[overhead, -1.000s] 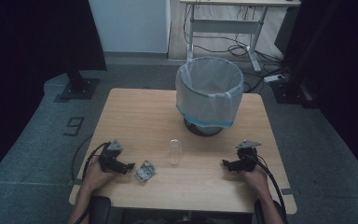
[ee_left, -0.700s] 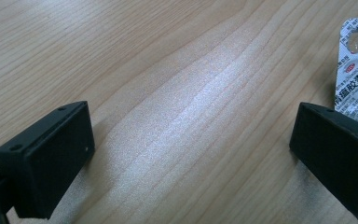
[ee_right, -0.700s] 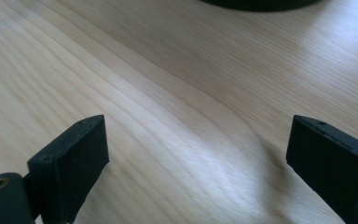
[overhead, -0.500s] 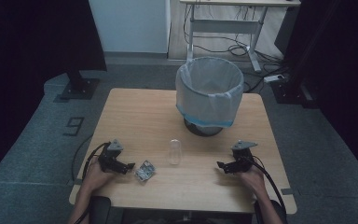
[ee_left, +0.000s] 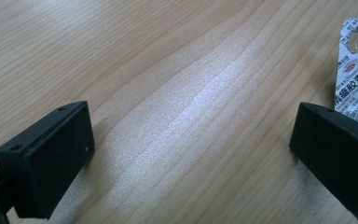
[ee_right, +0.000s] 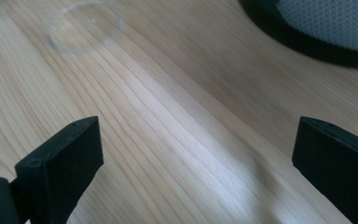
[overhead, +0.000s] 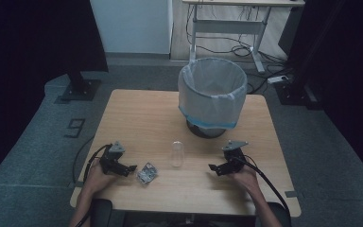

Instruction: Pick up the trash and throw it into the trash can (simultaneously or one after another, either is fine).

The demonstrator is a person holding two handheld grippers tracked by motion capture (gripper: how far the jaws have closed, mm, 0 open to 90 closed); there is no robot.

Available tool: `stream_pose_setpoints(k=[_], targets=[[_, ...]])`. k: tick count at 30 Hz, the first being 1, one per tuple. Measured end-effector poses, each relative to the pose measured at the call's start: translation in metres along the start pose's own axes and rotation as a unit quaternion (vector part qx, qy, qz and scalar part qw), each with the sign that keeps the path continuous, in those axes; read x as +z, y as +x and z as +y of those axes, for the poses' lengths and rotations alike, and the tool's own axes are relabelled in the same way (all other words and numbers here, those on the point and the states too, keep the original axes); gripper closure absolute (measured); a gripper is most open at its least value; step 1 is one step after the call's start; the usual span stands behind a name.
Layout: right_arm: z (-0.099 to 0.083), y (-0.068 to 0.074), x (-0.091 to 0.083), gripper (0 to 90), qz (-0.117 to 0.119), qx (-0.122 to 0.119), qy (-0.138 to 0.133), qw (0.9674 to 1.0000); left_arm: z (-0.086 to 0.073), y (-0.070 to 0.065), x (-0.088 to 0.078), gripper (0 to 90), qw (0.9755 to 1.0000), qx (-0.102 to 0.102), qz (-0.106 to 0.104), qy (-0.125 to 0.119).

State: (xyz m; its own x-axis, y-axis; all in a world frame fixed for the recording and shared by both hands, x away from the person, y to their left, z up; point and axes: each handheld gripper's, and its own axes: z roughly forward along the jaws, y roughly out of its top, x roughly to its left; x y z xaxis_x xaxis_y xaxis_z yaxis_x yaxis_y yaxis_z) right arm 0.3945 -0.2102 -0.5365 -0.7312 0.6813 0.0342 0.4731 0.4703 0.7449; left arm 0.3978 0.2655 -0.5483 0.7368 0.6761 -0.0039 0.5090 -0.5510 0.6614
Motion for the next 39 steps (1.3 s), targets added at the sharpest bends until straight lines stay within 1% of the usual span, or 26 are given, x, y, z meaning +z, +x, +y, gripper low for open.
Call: stream_pose_setpoints(k=[2,3,4,5,9,10,11,13,16,18,22,25,29,31,33,34,37,39], targets=[[0.004,0.003,0.004,0.6,0.006,-0.004,-0.003,1.0000,0.000,0.000,0.000,0.0,1.0000,0.000,0.000,0.000],[0.008,0.007,0.008,0.0,0.010,-0.010,-0.003,0.9999,0.000,0.000,0.000,0.0,1.0000,0.000,0.000,0.000],[0.008,0.007,0.008,0.0,0.010,-0.010,-0.003,0.9999,0.000,0.000,0.000,0.0,1.0000,0.000,0.000,0.000],[0.012,0.011,0.012,0.0,0.017,-0.014,-0.004,0.9998,0.000,0.000,0.000,0.0,1.0000,0.000,0.000,0.000],[0.016,0.015,0.018,0.0,0.021,-0.022,0.000,0.9995,0.000,0.000,0.000,0.0,1.0000,0.000,0.000,0.000],[0.018,0.017,0.021,0.0,0.021,-0.028,0.000,0.9994,0.000,0.000,0.000,0.0,1.0000,0.000,0.000,0.000],[0.020,0.020,0.025,0.0,0.027,-0.031,-0.001,0.9991,0.000,0.000,0.000,0.0,1.0000,0.000,0.000,0.000],[0.021,0.021,0.027,0.0,0.029,-0.031,-0.002,0.9991,0.000,0.000,0.000,0.0,1.0000,0.000,0.000,0.000],[0.027,0.025,0.034,0.0,0.033,-0.041,-0.002,0.9986,0.000,0.000,0.000,0.0,1.0000,0.000,0.000,0.000],[0.029,0.028,0.039,0.0,0.037,-0.041,-0.003,0.9985,0.000,0.000,0.000,0.0,1.0000,0.000,0.000,0.000],[0.035,0.034,0.048,0.0,0.040,-0.054,0.000,0.9978,0.000,0.000,0.000,0.0,1.0000,0.000,0.000,0.000],[0.040,0.040,0.056,0.0,0.046,-0.059,0.001,0.9972,0.000,0.000,0.000,0.0,1.0000,0.000,0.000,0.000],[0.044,0.043,0.061,0.0,0.053,-0.059,-0.004,0.9968,0.000,0.000,0.000,0.0,1.0000,0.000,0.000,0.000],[0.047,0.045,0.064,0.0,0.054,-0.060,-0.002,0.9968,0.000,0.000,0.000,0.0,1.0000,0.000,0.000,0.000],[0.050,0.049,0.068,0.0,0.057,-0.066,-0.003,0.9962,0.000,0.000,0.000,0.0,1.0000,0.000,0.000,0.000],[0.051,0.050,0.070,0.0,0.061,-0.065,-0.005,0.9960,0.000,0.000,0.000,0.0,1.0000,0.000,0.000,0.000],[0.056,0.054,0.075,0.0,0.063,-0.068,-0.003,0.9957,0.000,0.000,0.000,0.0,1.0000,0.000,0.000,0.000],[0.058,0.056,0.078,0.0,0.066,-0.072,-0.007,0.9953,0.000,0.000,0.000,0.0,1.0000,0.000,0.000,0.000]])
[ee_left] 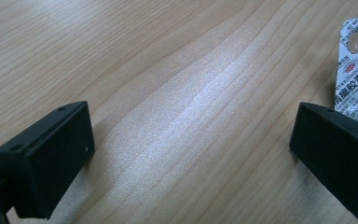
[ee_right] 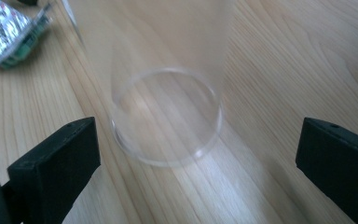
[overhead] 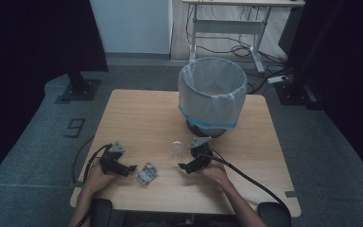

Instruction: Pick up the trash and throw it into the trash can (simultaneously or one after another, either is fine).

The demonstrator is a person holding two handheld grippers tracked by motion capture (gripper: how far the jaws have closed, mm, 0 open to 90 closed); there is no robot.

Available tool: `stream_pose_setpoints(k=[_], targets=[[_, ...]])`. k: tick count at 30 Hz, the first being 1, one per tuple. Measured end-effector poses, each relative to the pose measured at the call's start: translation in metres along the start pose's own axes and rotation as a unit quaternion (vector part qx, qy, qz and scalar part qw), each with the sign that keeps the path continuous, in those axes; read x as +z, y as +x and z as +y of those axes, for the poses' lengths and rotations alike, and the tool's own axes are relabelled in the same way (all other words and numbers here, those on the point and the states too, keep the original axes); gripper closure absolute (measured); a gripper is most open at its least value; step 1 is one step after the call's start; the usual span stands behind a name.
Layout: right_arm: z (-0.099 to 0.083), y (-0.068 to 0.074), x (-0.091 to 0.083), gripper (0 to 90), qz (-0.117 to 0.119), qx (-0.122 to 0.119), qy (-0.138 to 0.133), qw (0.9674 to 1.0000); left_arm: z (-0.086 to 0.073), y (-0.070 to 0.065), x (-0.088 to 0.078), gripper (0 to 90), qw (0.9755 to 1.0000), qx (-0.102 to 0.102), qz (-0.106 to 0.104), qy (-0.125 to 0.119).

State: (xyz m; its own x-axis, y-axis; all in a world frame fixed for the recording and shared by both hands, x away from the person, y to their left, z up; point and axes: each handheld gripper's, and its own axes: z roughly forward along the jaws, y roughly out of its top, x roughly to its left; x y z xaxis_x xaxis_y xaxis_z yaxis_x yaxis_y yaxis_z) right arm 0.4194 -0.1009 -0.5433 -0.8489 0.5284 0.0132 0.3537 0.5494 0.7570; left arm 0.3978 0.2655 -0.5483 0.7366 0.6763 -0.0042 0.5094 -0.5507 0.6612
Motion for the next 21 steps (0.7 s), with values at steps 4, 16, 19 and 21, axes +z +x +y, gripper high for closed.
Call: stream_pose_setpoints(k=[4,16,19,21], targets=[[0.005,0.002,0.006,0.0,0.002,0.000,0.001,1.0000,0.000,0.000,0.000,0.0,1.0000,0.000,0.000,0.000],[0.018,0.011,0.023,17.5,0.022,-0.019,0.004,0.9996,0.000,0.000,0.000,0.0,1.0000,0.000,0.000,0.000],[0.019,0.013,0.023,28.3,0.029,-0.036,0.011,0.9989,0.000,0.000,0.000,0.0,1.0000,0.000,0.000,0.000],[0.019,0.013,0.022,29.0,0.030,-0.031,0.015,0.9990,0.000,0.000,0.000,0.0,1.0000,0.000,0.000,0.000]])
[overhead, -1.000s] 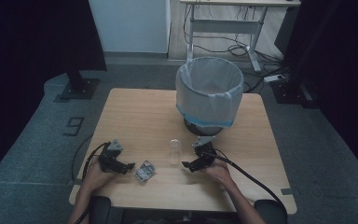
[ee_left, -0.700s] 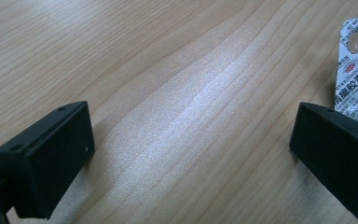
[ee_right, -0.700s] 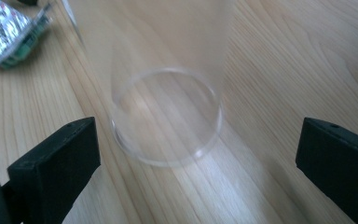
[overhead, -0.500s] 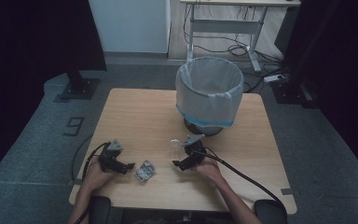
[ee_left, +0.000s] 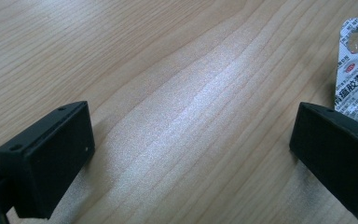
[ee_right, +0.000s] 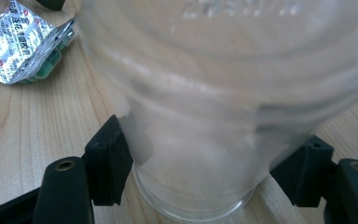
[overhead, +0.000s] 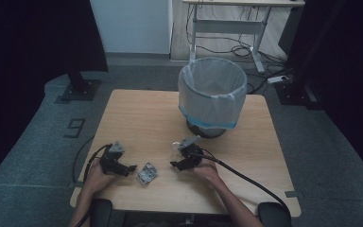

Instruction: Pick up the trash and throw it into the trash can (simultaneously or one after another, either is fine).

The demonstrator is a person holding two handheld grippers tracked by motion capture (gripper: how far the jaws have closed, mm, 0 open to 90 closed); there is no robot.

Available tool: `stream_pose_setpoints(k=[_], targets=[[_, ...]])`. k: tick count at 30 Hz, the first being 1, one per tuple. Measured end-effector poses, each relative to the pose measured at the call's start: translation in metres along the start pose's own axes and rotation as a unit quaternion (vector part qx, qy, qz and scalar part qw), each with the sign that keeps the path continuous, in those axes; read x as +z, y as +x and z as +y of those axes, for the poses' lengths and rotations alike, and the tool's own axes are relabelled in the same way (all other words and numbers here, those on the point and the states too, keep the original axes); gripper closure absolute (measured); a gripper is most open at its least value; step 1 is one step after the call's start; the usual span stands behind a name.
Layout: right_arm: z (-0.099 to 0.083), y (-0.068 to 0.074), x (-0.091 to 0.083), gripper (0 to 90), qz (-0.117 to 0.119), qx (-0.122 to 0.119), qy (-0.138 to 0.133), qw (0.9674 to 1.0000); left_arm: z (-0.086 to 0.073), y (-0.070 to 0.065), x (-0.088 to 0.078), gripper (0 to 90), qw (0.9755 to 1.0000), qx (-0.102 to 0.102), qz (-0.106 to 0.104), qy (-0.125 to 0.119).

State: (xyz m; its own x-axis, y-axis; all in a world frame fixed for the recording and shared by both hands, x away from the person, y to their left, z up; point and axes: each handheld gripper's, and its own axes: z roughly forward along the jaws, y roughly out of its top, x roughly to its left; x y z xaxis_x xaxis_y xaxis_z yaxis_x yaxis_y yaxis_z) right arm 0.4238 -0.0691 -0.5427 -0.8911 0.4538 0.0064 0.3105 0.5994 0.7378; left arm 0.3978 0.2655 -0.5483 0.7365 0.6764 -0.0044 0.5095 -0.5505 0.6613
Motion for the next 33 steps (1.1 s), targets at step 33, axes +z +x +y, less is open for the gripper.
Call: stream_pose_setpoints(k=[33], targets=[[0.030,-0.022,-0.057,30.0,0.010,0.016,0.017,0.9997,0.000,0.000,0.000,0.0,1.0000,0.002,0.001,0.001]])
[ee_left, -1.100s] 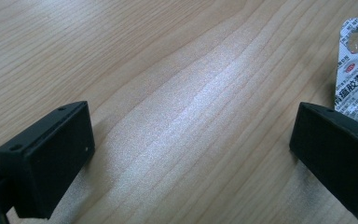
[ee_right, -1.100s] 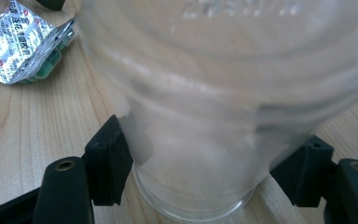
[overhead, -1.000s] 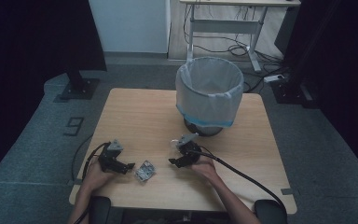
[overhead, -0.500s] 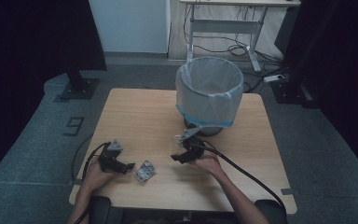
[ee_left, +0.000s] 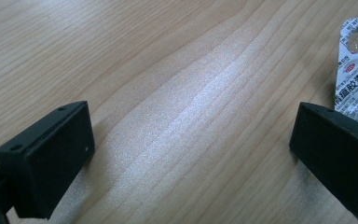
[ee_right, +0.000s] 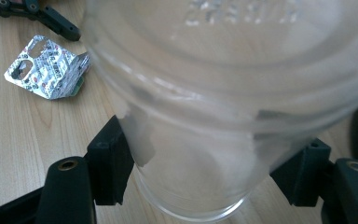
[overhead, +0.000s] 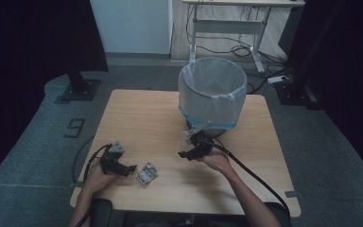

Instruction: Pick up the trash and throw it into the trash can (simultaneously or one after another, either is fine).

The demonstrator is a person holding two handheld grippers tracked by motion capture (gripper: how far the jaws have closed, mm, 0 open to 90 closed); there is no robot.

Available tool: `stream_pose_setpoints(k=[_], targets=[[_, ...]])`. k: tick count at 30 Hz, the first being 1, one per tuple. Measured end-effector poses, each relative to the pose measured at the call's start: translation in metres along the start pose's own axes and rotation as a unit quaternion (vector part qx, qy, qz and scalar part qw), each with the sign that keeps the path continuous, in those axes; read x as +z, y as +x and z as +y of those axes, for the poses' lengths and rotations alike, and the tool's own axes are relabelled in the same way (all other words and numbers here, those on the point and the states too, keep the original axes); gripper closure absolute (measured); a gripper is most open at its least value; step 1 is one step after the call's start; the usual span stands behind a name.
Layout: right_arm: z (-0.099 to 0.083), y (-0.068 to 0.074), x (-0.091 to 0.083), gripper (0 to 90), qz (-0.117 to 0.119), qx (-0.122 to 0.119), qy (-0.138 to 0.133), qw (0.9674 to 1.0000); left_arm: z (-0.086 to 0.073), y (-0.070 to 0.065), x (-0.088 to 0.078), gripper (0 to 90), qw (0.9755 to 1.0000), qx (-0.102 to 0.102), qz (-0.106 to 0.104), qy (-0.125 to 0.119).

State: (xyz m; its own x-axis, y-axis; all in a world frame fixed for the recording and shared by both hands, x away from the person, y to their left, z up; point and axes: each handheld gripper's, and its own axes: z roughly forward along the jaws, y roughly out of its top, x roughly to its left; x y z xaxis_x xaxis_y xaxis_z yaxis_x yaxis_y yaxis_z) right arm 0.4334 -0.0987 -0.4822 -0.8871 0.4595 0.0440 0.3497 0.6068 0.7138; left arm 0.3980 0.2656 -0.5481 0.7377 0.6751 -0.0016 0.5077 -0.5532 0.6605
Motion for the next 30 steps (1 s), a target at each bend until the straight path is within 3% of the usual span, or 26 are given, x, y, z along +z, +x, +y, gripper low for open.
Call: stream_pose_setpoints(k=[11,30], targets=[[0.010,-0.007,-0.024,30.0,-0.009,0.013,-0.004,0.9999,0.000,0.000,0.000,0.0,1.0000,-0.001,0.000,-0.001],[0.045,-0.018,-0.067,30.0,-0.027,0.022,-0.008,0.9994,0.000,0.000,0.000,0.0,1.0000,-0.001,0.000,-0.001]])
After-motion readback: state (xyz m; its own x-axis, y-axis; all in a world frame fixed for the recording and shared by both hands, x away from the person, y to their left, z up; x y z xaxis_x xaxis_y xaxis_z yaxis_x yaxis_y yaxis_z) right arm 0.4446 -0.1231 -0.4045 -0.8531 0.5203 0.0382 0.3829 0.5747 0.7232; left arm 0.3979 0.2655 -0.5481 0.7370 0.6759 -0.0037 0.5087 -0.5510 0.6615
